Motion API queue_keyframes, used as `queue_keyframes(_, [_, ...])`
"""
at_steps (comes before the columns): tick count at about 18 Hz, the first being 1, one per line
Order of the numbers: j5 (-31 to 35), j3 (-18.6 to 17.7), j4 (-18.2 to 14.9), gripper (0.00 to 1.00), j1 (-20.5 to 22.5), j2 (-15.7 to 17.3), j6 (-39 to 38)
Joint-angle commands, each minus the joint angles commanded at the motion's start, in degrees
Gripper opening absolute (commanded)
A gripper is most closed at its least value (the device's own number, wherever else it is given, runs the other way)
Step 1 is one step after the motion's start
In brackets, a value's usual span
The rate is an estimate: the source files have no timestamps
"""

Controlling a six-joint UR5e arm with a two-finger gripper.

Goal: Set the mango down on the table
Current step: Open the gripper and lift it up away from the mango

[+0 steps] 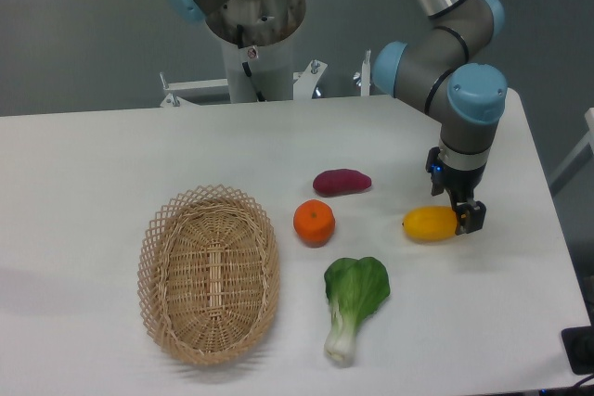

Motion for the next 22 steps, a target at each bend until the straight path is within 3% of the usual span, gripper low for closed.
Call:
queue_keyframes(5, [-0.09,2.71,-2.63,1.0,0.0,1.41,-1.05])
queue_keyframes(11, [-0.44,10.89,-14.48,1.0,-0.44,2.2,-4.47])
queue_keyframes(17, [-3.69,23.28,-28.9,1.0,-0.35,1.76,-6.77])
queue_keyframes(19, [-4.22,25.83,-31.28,1.0,0.17,1.58,-6.77])
queue_keyframes(22, [-5.8,26.54,-32.87,1.0,1.84,1.76,-6.59])
